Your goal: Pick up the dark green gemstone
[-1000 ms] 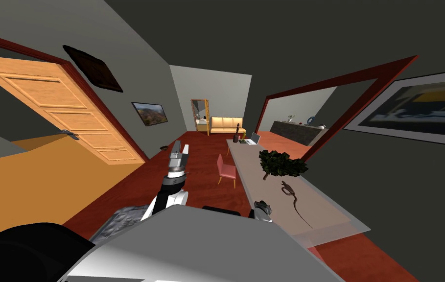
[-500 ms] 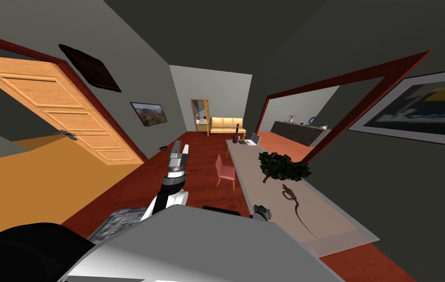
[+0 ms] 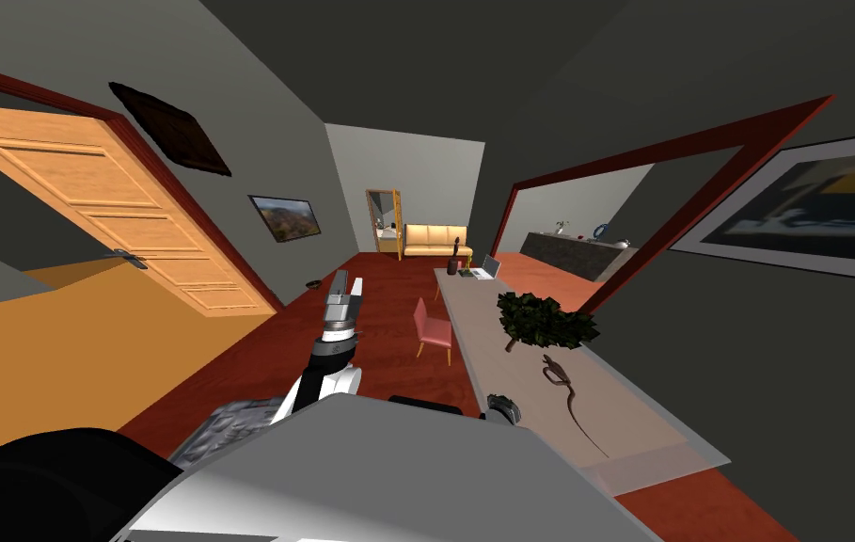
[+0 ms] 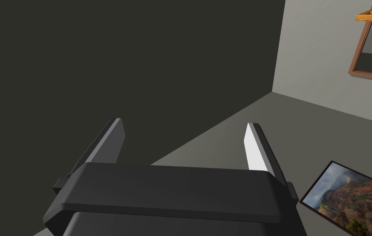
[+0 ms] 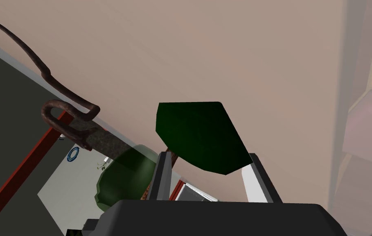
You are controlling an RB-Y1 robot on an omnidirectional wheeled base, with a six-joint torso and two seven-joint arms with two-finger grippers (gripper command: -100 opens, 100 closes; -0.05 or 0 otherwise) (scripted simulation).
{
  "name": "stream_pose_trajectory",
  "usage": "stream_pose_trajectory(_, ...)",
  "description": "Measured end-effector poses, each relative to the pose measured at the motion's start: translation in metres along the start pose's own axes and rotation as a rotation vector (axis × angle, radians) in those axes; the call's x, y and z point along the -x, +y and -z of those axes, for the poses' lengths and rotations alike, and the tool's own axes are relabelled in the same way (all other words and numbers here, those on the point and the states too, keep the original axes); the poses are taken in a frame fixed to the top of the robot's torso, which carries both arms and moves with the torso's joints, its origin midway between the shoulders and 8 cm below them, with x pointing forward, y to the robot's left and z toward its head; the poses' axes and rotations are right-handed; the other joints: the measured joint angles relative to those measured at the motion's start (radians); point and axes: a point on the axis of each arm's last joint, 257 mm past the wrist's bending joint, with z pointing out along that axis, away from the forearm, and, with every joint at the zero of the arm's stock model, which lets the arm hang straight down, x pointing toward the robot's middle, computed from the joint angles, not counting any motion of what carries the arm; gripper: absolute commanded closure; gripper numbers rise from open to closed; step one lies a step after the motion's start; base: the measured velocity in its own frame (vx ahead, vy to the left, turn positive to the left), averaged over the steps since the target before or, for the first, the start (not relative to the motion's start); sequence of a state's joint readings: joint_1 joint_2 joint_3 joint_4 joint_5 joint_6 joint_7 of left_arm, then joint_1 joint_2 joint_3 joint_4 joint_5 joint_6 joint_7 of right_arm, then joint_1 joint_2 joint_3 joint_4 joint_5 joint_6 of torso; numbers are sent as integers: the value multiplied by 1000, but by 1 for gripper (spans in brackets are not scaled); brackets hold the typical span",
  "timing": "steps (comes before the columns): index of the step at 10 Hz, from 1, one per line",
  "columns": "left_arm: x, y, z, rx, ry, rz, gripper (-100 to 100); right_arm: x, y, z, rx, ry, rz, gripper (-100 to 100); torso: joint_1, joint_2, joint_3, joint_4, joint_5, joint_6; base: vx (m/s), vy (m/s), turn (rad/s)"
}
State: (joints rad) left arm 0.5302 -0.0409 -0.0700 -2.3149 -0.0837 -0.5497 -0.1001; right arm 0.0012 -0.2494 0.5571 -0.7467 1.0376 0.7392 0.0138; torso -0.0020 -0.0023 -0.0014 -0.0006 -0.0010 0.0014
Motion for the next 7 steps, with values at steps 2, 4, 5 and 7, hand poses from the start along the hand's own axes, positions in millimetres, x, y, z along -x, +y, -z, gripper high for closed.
stream_pose_trajectory(2, 0, 0, 0, 0, 0, 0, 0, 6, -2, -4, -1, -1, -1, 100, 2, 3, 1, 0, 0, 0, -77, 58, -25)
stream_pose_trajectory(4, 0, 0, 0, 0, 0, 0, 0, 15, -5, -9, 1, 0, 2, 100, 3, 5, 2, 1, 0, 0, -72, 49, -13)
stream_pose_trajectory(5, 0, 0, 0, 0, 0, 0, 0, 19, -7, -11, 1, 0, 3, 100, 2, 4, 2, 1, 0, 0, -91, 46, -16)
stream_pose_trajectory(7, 0, 0, 0, 0, 0, 0, 0, 26, -9, -13, 2, -1, 6, 0, 0, 3, 2, 0, -1, 0, -26, 12, -3)
